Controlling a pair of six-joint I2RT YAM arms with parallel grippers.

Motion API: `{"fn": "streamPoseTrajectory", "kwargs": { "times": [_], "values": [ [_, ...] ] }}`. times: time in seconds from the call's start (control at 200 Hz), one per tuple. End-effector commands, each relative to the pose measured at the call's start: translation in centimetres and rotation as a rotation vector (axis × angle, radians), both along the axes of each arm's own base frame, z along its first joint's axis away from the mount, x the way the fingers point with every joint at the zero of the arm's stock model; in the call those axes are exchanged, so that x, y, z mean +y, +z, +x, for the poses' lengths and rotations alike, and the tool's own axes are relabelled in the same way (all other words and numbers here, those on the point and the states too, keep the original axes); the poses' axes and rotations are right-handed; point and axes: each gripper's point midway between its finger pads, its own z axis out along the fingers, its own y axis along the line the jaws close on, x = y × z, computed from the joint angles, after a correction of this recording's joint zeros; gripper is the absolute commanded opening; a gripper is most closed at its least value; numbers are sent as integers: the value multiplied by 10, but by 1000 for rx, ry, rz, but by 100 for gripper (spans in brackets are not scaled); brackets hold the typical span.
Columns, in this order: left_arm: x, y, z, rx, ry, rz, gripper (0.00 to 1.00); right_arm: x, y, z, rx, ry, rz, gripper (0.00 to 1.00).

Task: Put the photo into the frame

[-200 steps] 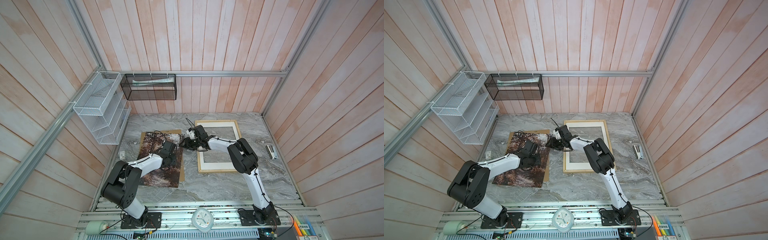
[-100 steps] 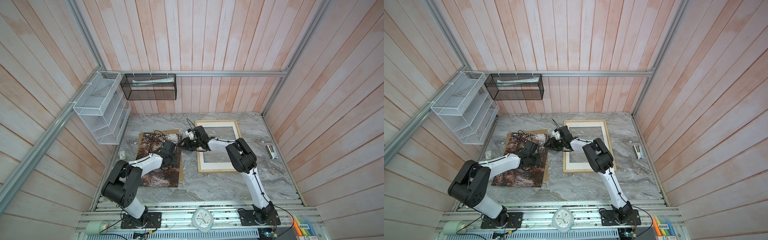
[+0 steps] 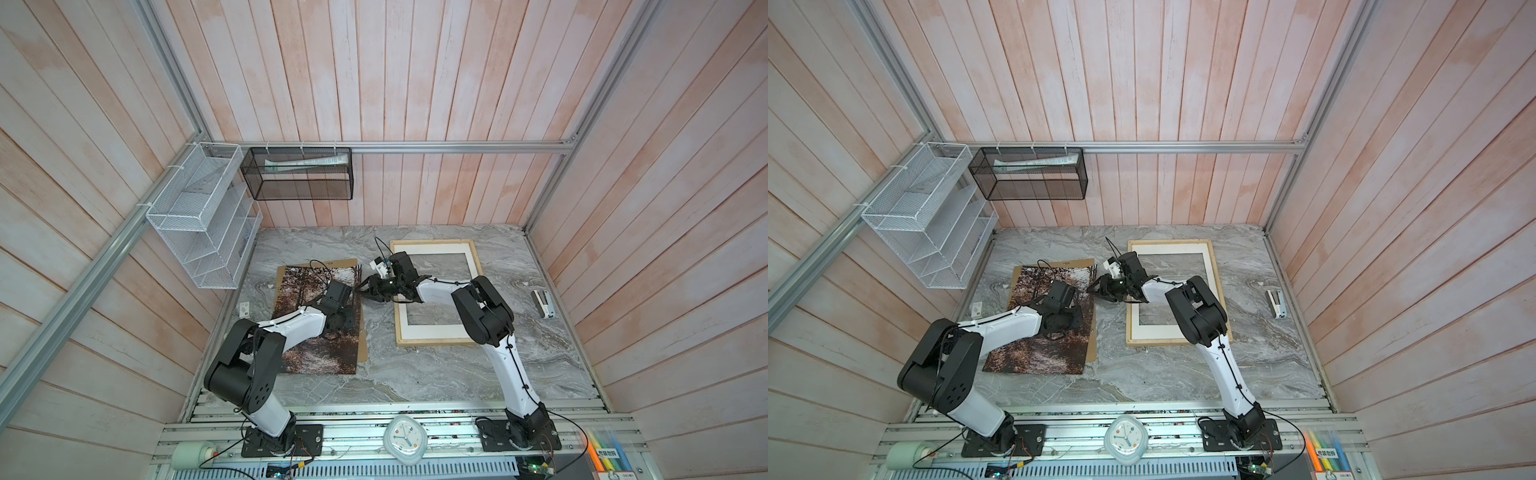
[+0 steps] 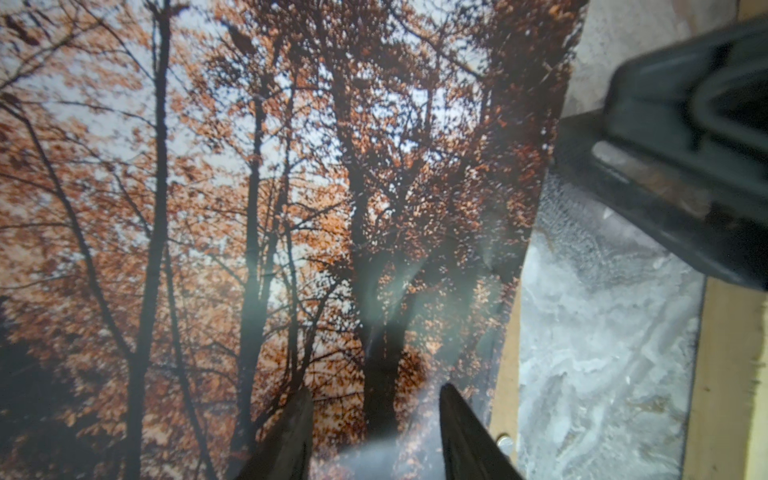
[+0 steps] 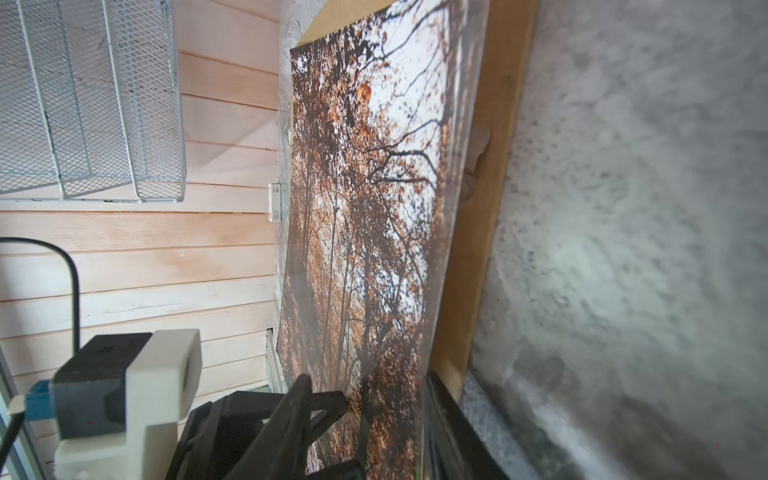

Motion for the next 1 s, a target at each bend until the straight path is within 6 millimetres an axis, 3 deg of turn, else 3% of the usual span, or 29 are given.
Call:
{"fn": "streamPoseTrajectory", "kwargs": {
  "times": [0.0,0.335,0.995],
  "values": [
    [-4,-9,-2,35,-23,-7,50,2,15,-10,-13,35,34,43],
    [-5,-7,-1,32,-34,-4,50,0,-6,-7,0,25,-7,39],
    [-4,7,2,0,-40,-4,50,5,-13,-4,13,42,-8,22]
  ]
}}
